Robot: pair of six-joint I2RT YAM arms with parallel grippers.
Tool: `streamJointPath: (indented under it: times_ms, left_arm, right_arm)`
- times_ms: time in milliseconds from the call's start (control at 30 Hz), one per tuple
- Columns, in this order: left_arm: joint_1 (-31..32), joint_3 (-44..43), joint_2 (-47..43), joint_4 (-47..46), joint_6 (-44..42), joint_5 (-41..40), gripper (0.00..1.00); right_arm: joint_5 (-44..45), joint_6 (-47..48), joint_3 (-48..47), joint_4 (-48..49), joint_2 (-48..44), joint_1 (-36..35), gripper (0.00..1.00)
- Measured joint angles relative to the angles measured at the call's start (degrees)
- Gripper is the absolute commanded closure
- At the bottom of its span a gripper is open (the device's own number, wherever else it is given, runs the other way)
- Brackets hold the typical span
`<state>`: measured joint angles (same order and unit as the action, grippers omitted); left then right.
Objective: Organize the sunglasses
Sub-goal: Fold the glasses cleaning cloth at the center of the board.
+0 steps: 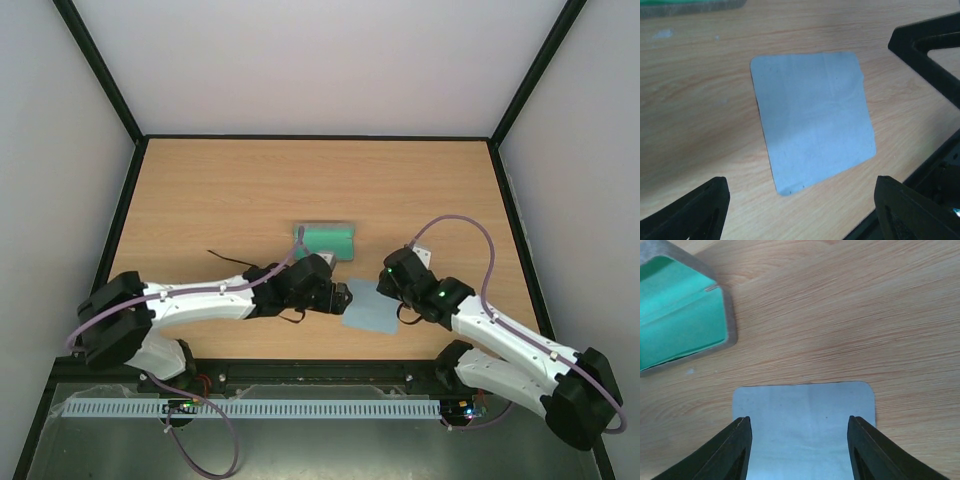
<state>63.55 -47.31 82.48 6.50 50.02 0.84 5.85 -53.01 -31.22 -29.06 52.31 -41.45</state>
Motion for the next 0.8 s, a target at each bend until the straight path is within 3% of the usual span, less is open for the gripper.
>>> streamJointPath:
  times_ms: [267, 500, 800]
  left_arm:
    - [-2.64, -3.21, 5.73, -2.10, -3.93, 0.33, 0.51]
    - [-4.63, -5.88, 11.15, -2.97, -7.23, 0.24, 0.57]
    - [-5.73, -7.23, 15.04, -3.96, -10.25, 0.17, 0.60]
  right_arm:
    - [0.98, -0.11, 0.66, 0.79, 0.42, 6.51, 0.55]
    - [-0.20, 1.22, 1.25, 2.32, 1.18, 11.93, 0.61]
    - [-2.34, 2.80, 3.04, 4.59, 5.09, 13.38, 0.70]
